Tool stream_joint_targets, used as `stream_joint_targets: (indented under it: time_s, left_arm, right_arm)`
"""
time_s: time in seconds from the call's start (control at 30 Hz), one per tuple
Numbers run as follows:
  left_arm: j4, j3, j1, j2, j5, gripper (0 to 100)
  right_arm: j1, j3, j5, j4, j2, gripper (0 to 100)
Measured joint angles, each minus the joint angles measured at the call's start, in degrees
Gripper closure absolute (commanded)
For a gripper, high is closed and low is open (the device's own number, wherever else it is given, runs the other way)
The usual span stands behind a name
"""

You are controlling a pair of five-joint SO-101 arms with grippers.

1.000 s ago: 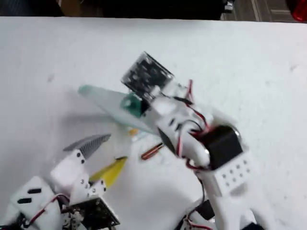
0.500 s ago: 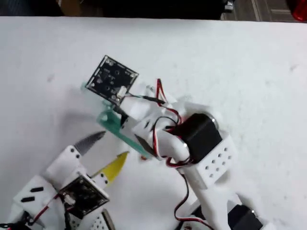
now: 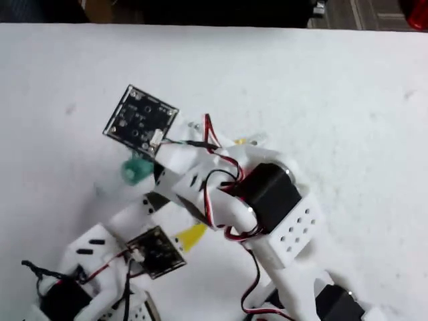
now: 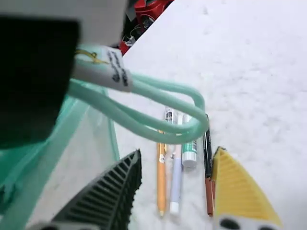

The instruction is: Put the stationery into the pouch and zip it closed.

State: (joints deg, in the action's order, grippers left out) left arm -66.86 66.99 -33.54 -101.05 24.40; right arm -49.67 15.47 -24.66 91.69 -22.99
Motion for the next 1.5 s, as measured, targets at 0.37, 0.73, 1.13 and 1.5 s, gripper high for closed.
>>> stream_joint_targets:
  time_s: [0.37, 0.73, 1.13, 1.5]
  left_arm:
    - [-5.54, -10.64, 1.67, 0.09, -2.55, 78]
    - [-24.7, -41.58, 3.25, -0.09, 9.32, 72]
    - [-11.69, -20.84, 21.01, 0.0, 21.1, 71]
    - [3.96, -3.87, 23.21, 0.0, 18.73, 71]
  right_arm:
    - [5.01, 0.0, -1.23, -0.62, 0.0, 98.1]
    - [5.27, -3.08, -1.23, -1.05, -0.09, 98.1]
    - [5.19, -3.25, -1.23, -1.05, -0.09, 98.1]
    - [5.63, -3.25, -1.23, -1.14, -0.09, 98.1]
